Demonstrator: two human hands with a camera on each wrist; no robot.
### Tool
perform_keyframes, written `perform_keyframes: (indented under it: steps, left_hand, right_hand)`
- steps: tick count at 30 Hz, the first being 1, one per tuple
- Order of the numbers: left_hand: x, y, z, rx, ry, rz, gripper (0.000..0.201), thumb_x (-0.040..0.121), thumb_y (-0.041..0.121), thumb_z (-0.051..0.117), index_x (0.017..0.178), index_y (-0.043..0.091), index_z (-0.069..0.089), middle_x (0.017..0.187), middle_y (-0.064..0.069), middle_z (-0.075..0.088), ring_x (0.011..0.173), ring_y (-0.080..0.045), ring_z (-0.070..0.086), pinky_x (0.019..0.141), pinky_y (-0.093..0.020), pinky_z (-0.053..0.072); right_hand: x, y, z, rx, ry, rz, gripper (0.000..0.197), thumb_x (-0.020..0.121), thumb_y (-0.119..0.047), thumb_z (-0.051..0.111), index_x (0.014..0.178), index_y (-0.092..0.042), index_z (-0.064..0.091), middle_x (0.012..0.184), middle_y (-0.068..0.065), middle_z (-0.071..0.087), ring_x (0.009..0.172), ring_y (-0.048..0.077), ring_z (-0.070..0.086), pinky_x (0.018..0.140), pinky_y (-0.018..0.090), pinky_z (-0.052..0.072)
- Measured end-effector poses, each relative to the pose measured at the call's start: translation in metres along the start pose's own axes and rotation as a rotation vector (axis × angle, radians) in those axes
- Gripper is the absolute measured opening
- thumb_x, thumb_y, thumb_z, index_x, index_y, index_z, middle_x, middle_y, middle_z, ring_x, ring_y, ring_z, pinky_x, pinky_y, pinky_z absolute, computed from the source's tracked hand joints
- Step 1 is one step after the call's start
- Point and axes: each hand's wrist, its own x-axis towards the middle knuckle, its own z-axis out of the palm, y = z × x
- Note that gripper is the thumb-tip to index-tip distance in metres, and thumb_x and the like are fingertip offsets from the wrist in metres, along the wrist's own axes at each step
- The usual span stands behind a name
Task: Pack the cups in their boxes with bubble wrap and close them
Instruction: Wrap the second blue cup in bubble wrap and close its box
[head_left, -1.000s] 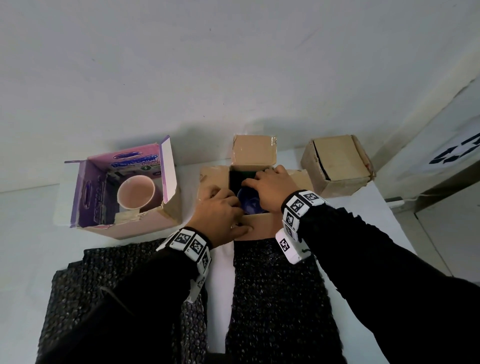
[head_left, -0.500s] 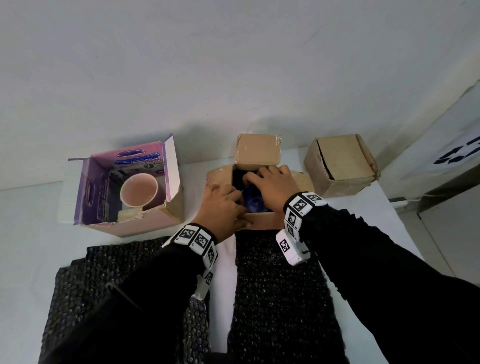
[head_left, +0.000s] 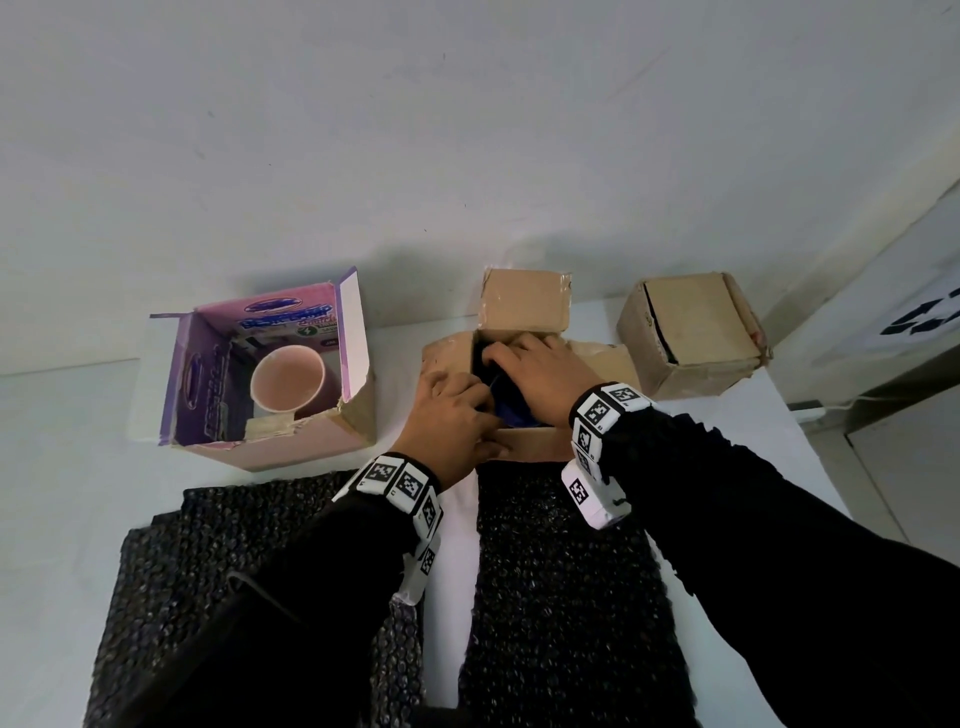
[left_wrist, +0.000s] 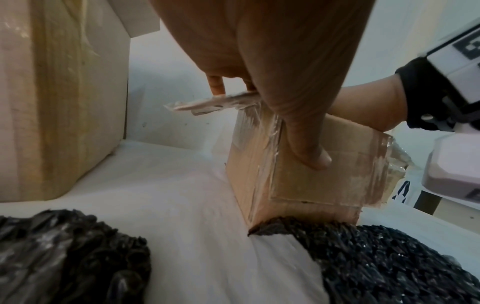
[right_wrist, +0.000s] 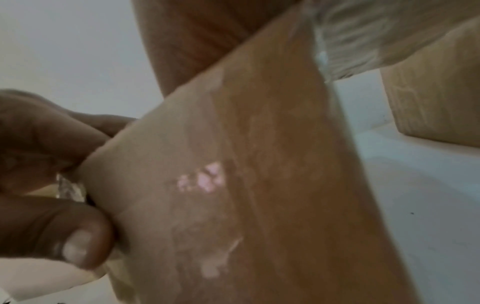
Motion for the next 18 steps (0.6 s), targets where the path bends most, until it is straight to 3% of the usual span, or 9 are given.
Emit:
perform_keyframes:
  steps: [2,6,11,14,18]
  left_hand:
    - [-0.001,0.000,0.000,0.003,-0.001,-0.005,0.025,0.063,0.050,0.079,0.074,0.027,0.073,0.089,0.006,0.062,0.102,-0.023,0.058,0.092,-0.053,0.038]
    - [-0.003,0.001,0.001,0.041,0.007,-0.015,0.025,0.065,0.051,0.078,0.076,0.028,0.074,0.092,0.007,0.065,0.108,-0.020,0.058,0.098,-0.050,0.030]
    - [-0.003,0.005,-0.007,0.104,0.013,-0.035,0.025,0.066,0.051,0.077,0.072,0.028,0.072,0.085,0.013,0.071,0.112,-0.015,0.060,0.099,-0.045,0.024]
    - [-0.004,0.012,-0.009,0.112,0.024,-0.042,0.024,0.068,0.049,0.074,0.075,0.027,0.071,0.086,0.011,0.072,0.108,-0.017,0.060,0.096,-0.043,0.027]
    - [-0.009,0.026,-0.010,0.120,0.057,-0.043,0.028,0.064,0.040,0.080,0.085,0.025,0.071,0.086,0.006,0.071,0.093,-0.022,0.063,0.089,-0.039,0.030]
  right_hand:
    - [0.002,0.002,0.003,-0.030,-0.017,0.021,0.048,0.092,-0.027,0.050,0.138,-0.027,0.037,0.136,0.001,0.052,0.126,0.021,0.040,0.098,0.038,0.030]
    - [0.000,0.003,0.003,-0.135,0.000,0.006,0.040,0.096,-0.029,0.046,0.136,-0.030,0.048,0.135,-0.001,0.041,0.125,0.022,0.032,0.098,0.035,0.029]
    - [-0.011,0.008,-0.005,0.003,-0.022,0.044,0.049,0.087,-0.017,0.057,0.135,-0.024,0.051,0.130,0.001,0.051,0.118,0.023,0.044,0.094,0.035,0.038]
    - [-0.029,0.012,-0.010,0.087,0.084,0.049,0.040,0.082,-0.010,0.057,0.121,-0.018,0.062,0.120,0.004,0.060,0.112,0.025,0.048,0.090,0.040,0.045]
    - [-0.066,0.016,-0.012,0.100,0.303,0.040,0.033,0.077,-0.016,0.044,0.096,-0.016,0.070,0.101,0.004,0.066,0.096,0.026,0.053,0.081,0.042,0.047]
